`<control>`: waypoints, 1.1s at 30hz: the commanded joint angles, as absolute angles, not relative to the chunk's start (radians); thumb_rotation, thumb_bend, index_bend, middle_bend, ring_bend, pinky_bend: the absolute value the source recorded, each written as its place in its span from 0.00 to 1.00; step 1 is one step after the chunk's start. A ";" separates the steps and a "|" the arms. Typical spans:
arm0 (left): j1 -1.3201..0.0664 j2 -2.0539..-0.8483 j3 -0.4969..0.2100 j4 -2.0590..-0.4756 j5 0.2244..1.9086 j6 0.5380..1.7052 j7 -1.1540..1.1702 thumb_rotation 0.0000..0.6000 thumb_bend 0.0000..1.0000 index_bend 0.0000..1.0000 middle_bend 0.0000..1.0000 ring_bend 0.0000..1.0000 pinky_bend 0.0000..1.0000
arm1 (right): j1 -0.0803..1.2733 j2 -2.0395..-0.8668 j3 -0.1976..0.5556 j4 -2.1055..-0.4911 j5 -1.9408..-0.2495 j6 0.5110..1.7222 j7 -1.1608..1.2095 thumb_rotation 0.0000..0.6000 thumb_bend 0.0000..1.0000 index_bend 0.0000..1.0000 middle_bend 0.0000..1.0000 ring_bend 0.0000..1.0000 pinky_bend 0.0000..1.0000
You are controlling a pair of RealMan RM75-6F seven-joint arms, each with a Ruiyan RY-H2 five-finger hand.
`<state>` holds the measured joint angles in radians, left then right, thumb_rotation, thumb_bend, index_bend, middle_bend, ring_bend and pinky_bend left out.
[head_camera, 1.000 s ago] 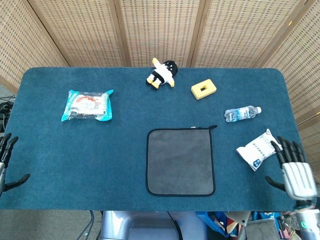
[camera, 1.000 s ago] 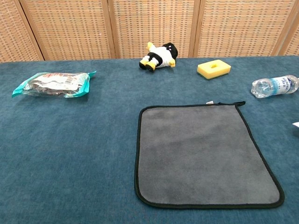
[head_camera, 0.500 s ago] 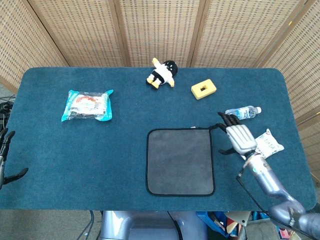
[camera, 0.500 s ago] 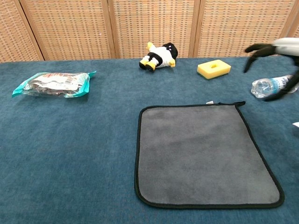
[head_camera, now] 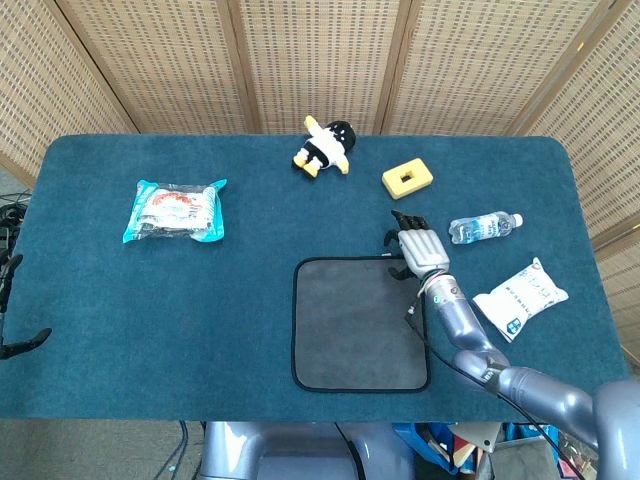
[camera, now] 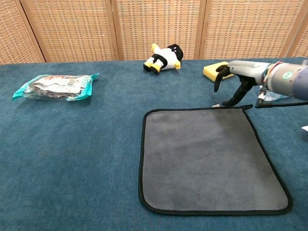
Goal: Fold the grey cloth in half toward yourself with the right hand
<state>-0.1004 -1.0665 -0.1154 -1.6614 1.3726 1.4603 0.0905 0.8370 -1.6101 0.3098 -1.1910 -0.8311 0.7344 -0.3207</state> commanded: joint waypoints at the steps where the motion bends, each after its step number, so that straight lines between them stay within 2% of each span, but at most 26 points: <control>1: -0.102 -1.066 -0.117 -1.660 1.369 1.457 0.089 1.00 0.11 0.00 0.00 0.00 0.00 | 0.883 -1.673 0.309 -1.143 -0.747 0.746 -0.394 1.00 0.43 0.36 0.00 0.00 0.00; 11: -0.108 -1.066 -0.121 -1.656 1.351 1.445 0.088 1.00 0.11 0.00 0.00 0.00 0.00 | 0.944 -1.749 0.293 -1.088 -0.651 0.778 -0.508 1.00 0.43 0.36 0.00 0.00 0.00; 33: -0.113 -1.063 -0.125 -1.653 1.329 1.436 0.084 1.00 0.11 0.00 0.00 0.00 0.00 | 0.973 -1.782 0.265 -1.019 -0.581 0.733 -0.563 1.00 0.45 0.42 0.00 0.00 0.00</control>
<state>-0.1130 -1.0634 -0.1248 -1.6529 1.3295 1.4362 0.0839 0.9711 -1.7822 0.2675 -1.0206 -0.5836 0.7356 -0.5595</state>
